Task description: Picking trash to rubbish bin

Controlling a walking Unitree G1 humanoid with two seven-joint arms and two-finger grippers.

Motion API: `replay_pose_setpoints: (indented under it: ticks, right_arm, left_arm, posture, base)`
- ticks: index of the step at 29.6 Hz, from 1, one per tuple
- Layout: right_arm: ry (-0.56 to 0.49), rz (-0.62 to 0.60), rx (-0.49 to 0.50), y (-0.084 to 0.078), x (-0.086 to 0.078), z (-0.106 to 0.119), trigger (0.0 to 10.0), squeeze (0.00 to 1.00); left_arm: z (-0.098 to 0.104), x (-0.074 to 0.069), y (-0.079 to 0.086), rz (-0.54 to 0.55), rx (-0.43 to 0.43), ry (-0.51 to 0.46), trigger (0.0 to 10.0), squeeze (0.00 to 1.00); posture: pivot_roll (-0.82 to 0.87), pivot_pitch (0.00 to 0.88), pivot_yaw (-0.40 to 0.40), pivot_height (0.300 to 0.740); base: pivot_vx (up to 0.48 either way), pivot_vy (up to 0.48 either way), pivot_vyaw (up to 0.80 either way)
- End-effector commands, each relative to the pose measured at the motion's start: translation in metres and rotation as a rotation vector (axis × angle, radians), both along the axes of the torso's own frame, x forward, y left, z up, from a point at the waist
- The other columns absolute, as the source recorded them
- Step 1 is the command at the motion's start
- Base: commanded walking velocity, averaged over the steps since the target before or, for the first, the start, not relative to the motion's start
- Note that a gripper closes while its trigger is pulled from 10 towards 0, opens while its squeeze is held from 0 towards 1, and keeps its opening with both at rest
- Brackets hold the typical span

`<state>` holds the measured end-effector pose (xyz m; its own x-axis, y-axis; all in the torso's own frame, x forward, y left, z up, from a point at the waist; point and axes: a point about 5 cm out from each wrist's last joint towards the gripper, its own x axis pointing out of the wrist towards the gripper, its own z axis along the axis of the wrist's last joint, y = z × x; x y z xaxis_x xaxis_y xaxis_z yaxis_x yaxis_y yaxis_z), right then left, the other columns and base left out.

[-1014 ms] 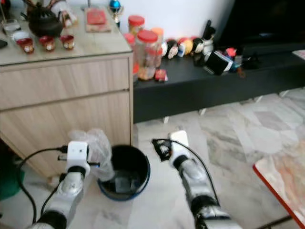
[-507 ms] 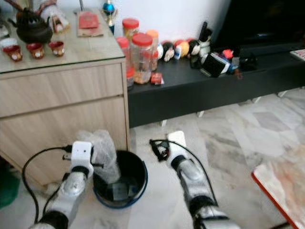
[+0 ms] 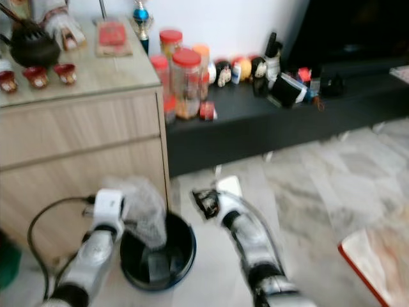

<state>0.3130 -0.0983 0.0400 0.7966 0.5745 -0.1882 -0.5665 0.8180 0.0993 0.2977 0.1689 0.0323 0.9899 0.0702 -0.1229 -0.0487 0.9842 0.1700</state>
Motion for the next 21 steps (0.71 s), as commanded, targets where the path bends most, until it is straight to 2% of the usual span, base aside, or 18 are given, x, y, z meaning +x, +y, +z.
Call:
replay_pose_setpoints:
  ticks: [1,6,13,16,18,21]
  right_arm:
    - [0.002,0.023,-0.022,-0.007,0.002,0.002,10.0,0.00]
    - [-0.003,0.102,-0.031,0.000,0.000,0.003,10.0,0.00]
    - [-0.018,0.208,-0.031,0.009,-0.001,0.008,10.0,0.00]
    - [-0.018,0.213,-0.031,0.009,-0.001,0.008,10.0,0.00]
    - [-0.019,0.279,-0.030,0.012,-0.004,0.010,10.0,0.00]
    - [-0.021,0.315,-0.036,0.013,-0.006,0.011,10.0,0.00]
  left_arm:
    - [-0.003,-0.001,-0.011,-0.025,-0.022,0.020,10.0,0.00]
    - [-0.005,-0.002,-0.010,-0.018,-0.025,0.034,10.0,0.00]
    - [-0.012,-0.005,-0.012,-0.035,-0.035,0.078,10.0,0.00]
    - [-0.013,-0.005,-0.012,-0.034,-0.037,0.082,10.0,0.00]
    - [-0.018,-0.007,-0.011,-0.018,-0.041,0.120,10.0,0.00]
    - [-0.018,-0.005,-0.009,-0.009,-0.044,0.128,10.0,0.00]
  posture:
    - [0.01,0.097,-0.055,0.740]
    - [0.01,0.104,-0.057,0.740]
    - [0.00,0.116,-0.069,0.740]
    - [0.00,0.116,-0.069,0.740]
    - [-0.01,0.118,-0.076,0.740]
    - [-0.01,0.118,-0.082,0.740]
  base:
    - [0.307,0.000,0.00]
    - [0.287,0.000,0.00]
    - [0.000,0.000,0.00]
    - [0.000,0.000,0.00]
    - [0.000,0.000,0.00]
    - [0.000,0.000,0.00]
